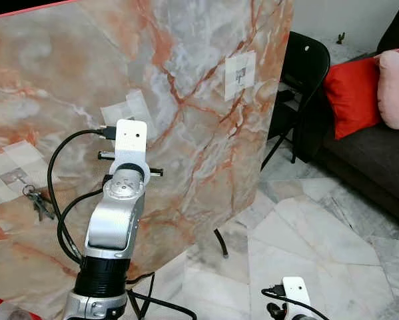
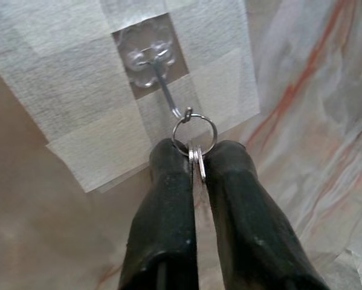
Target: Hang keys on a hook
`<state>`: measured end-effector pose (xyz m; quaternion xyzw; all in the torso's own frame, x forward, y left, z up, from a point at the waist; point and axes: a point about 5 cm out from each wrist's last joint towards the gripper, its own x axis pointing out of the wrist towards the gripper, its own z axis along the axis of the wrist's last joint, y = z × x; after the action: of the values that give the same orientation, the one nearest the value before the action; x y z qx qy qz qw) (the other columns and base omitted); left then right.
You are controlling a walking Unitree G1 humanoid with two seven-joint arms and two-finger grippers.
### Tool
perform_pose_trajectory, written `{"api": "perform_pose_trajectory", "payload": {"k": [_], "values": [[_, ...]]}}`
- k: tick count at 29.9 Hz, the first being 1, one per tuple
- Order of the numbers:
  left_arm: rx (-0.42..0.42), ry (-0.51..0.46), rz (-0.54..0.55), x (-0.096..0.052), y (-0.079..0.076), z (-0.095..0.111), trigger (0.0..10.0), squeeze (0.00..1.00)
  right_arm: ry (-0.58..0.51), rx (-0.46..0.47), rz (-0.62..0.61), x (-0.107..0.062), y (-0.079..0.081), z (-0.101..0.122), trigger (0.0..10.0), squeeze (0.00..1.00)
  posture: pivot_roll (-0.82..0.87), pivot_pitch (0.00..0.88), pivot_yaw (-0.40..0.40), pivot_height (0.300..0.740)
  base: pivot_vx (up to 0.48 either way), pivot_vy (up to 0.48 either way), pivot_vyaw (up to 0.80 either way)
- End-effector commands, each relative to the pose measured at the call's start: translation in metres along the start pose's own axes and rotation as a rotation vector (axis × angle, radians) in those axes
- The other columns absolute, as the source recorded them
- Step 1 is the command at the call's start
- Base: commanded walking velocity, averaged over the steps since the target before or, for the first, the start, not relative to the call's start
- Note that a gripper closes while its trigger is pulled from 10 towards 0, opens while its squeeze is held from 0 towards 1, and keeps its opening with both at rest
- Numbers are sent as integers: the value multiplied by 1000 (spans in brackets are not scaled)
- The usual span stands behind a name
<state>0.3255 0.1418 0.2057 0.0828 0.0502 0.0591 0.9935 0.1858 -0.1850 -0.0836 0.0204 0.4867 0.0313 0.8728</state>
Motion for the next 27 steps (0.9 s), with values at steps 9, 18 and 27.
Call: {"api": "perform_pose_trajectory", "payload": {"k": [9,18,27], "values": [[-9,11,6,-1,3,1,10000,1000,7,6,2,0,1,-3,10000,0,23,45,12,740,0,0,0],[-12,-7,9,-3,5,5,10000,1000,8,5,3,0,1,-3,10000,0,26,40,10,740,0,0,0],[-8,-33,-2,-4,2,7,10000,1000,7,4,3,0,1,-3,10000,0,25,31,10,740,0,0,0]]}}
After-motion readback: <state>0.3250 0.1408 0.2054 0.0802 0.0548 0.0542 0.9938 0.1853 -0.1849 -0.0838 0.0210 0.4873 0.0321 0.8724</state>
